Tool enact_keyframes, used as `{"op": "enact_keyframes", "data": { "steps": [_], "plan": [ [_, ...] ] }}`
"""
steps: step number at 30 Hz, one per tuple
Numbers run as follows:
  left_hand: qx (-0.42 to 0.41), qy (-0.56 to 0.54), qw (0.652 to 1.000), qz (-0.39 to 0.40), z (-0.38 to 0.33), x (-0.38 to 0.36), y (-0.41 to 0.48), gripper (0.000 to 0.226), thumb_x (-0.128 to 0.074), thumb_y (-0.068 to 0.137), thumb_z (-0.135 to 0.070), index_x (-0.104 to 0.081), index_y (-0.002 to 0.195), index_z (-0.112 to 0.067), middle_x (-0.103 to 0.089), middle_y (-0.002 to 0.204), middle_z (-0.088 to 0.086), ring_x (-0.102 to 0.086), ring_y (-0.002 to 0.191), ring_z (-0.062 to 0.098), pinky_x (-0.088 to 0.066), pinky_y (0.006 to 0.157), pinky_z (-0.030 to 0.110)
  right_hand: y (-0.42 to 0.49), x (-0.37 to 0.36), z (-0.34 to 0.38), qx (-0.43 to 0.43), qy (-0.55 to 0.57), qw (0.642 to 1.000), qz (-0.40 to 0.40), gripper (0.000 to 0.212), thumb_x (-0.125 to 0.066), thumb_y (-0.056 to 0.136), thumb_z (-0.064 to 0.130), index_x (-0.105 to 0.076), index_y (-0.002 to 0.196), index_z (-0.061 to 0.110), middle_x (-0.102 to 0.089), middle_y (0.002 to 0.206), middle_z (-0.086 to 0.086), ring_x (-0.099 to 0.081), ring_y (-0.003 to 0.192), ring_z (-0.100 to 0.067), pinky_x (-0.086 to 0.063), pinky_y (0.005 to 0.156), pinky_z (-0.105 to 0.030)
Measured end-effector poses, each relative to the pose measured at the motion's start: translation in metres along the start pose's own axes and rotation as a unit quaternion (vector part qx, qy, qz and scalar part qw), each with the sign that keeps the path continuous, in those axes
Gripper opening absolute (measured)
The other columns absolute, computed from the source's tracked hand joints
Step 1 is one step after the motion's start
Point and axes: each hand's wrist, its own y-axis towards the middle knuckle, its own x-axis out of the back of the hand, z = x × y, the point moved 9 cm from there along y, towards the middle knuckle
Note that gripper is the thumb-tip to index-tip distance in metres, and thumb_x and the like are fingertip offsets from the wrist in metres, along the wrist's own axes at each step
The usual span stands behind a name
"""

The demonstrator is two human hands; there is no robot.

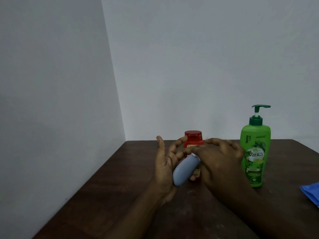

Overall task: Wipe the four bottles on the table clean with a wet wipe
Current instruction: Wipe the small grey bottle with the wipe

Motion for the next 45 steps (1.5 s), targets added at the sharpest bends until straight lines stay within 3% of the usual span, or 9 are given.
{"op": "enact_keyframes", "data": {
  "steps": [10, 15, 20, 26, 31, 34, 39, 42, 45],
  "plan": [
    [0.062, -0.069, 0.996, 0.002, 0.005, 0.004, -0.002, 0.103, -0.030, 0.084, -0.090, -0.056, 0.145, -0.010, -0.061, 0.142, 0.024, -0.054, 0.137, 0.043, -0.035, 0.120, 0.058, -0.013, -0.017, 0.039, 0.050, 0.119, 0.988, 0.081, 0.056, -0.069, 0.071, 0.005, -0.069, 0.125, 0.021, -0.067, 0.128, 0.000, -0.043, 0.128, -0.013, -0.002, 0.117, -0.010],
    [0.090, -0.122, 0.988, 0.016, 0.004, 0.004, -0.002, 0.105, -0.032, 0.083, -0.091, -0.057, 0.145, -0.009, -0.060, 0.143, 0.026, -0.053, 0.137, 0.045, -0.032, 0.120, 0.061, -0.021, -0.031, 0.050, 0.076, 0.099, 0.984, 0.123, 0.050, -0.061, 0.080, 0.026, -0.057, 0.129, 0.034, -0.061, 0.133, -0.001, -0.041, 0.131, -0.019, -0.025, 0.106, -0.035],
    [0.092, -0.146, 0.985, -0.021, -0.006, 0.012, -0.003, 0.099, -0.037, 0.086, -0.086, -0.063, 0.138, -0.005, -0.064, 0.137, 0.027, -0.051, 0.138, 0.043, -0.039, 0.111, 0.057, -0.021, -0.042, 0.051, 0.052, 0.144, 0.959, 0.237, 0.052, -0.044, 0.087, 0.039, -0.056, 0.138, 0.037, -0.049, 0.151, -0.008, -0.035, 0.146, -0.031, -0.014, 0.119, -0.044],
    [0.093, -0.143, 0.985, -0.027, -0.011, 0.015, -0.007, 0.094, -0.045, 0.085, -0.082, -0.067, 0.134, -0.004, -0.064, 0.138, 0.024, -0.061, 0.122, 0.040, -0.049, 0.102, 0.054, -0.026, -0.045, 0.045, 0.072, 0.137, 0.963, 0.223, 0.053, -0.058, 0.091, 0.026, -0.046, 0.135, 0.052, -0.034, 0.153, 0.006, -0.027, 0.146, -0.028, -0.018, 0.114, -0.048],
    [0.095, -0.186, 0.978, -0.015, -0.019, 0.012, -0.009, 0.086, -0.058, 0.086, -0.071, -0.065, 0.135, 0.000, -0.067, 0.126, 0.024, -0.065, 0.095, 0.034, -0.053, 0.085, 0.043, -0.014, -0.016, 0.039, 0.112, 0.108, 0.979, 0.129, 0.045, -0.054, 0.082, 0.018, -0.061, 0.122, 0.036, -0.052, 0.133, 0.005, -0.040, 0.133, -0.016, -0.024, 0.107, -0.036],
    [0.094, -0.189, 0.977, -0.023, -0.021, 0.012, -0.011, 0.079, -0.058, 0.090, -0.064, -0.064, 0.136, 0.001, -0.067, 0.121, 0.025, -0.062, 0.091, 0.032, -0.058, 0.068, 0.038, -0.008, -0.004, 0.015, 0.049, 0.112, 0.990, 0.064, 0.044, -0.053, 0.084, 0.019, -0.060, 0.123, 0.037, -0.055, 0.123, 0.006, -0.048, 0.122, -0.016, -0.025, 0.102, -0.034],
    [0.111, -0.186, 0.975, -0.041, -0.008, 0.010, -0.014, 0.076, -0.058, 0.090, -0.063, -0.071, 0.121, 0.006, -0.064, 0.127, 0.026, -0.063, 0.093, 0.035, -0.051, 0.082, 0.043, -0.008, 0.018, 0.001, -0.020, 0.121, 0.990, -0.074, 0.038, -0.051, 0.094, 0.022, -0.060, 0.130, 0.029, -0.062, 0.117, 0.009, -0.052, 0.114, -0.012, -0.029, 0.100, -0.033],
    [0.122, -0.201, 0.971, -0.042, -0.003, 0.006, -0.015, 0.078, -0.059, 0.091, -0.062, -0.065, 0.128, 0.005, -0.063, 0.135, 0.027, -0.064, 0.109, 0.040, -0.054, 0.094, 0.051, -0.016, 0.000, 0.022, 0.000, 0.114, 0.993, -0.042, 0.043, -0.051, 0.088, 0.019, -0.064, 0.129, 0.023, -0.067, 0.122, -0.003, -0.054, 0.118, -0.017, -0.024, 0.104, -0.028],
    [0.124, -0.211, 0.968, -0.048, -0.004, 0.008, -0.015, 0.081, -0.059, 0.088, -0.064, -0.066, 0.130, 0.004, -0.068, 0.118, 0.027, -0.067, 0.092, 0.037, -0.061, 0.079, 0.050, -0.024, -0.019, 0.045, 0.028, 0.112, 0.993, 0.006, 0.048, -0.049, 0.085, 0.021, -0.069, 0.129, 0.021, -0.066, 0.128, -0.005, -0.046, 0.126, -0.016, -0.017, 0.116, -0.025]
  ]
}}
